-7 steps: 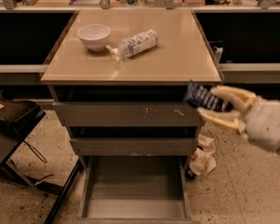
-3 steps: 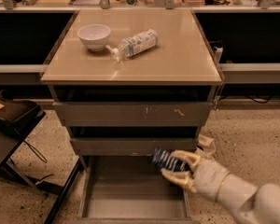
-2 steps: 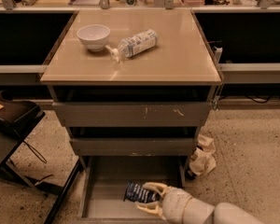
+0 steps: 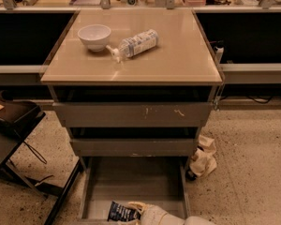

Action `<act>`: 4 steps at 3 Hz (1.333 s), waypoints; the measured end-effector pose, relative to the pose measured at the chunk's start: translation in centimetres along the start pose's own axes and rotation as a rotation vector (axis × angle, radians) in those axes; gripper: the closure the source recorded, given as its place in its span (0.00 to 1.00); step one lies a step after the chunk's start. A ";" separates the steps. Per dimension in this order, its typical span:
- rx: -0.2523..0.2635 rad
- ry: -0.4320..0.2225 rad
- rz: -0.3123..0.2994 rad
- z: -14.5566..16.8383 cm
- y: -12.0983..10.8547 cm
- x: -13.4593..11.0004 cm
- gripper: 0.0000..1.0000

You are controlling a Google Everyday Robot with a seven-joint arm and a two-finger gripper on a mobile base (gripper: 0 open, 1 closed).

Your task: Place rxbar blueberry into bottom drawer

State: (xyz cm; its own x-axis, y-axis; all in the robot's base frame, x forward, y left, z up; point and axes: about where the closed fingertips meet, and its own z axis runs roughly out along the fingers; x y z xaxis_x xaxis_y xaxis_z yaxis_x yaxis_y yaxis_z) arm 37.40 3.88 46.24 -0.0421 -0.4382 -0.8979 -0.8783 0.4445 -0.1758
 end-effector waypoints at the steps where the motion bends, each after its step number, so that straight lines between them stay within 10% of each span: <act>1: 0.022 0.028 0.003 1.0 -0.8 1.7 1.00; 3: 0.222 0.228 -0.159 6.6 -13.8 4.3 1.00; 4: 0.258 0.264 -0.176 7.6 -15.9 4.2 1.00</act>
Offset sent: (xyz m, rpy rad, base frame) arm 0.1796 -0.0463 -0.0655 -0.3339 -0.1327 -0.2297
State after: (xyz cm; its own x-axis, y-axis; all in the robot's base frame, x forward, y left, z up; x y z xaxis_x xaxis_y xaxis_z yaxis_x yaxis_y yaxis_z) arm 54.77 0.94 42.18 -0.0521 -0.6954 -0.7168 -0.7360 0.5118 -0.4431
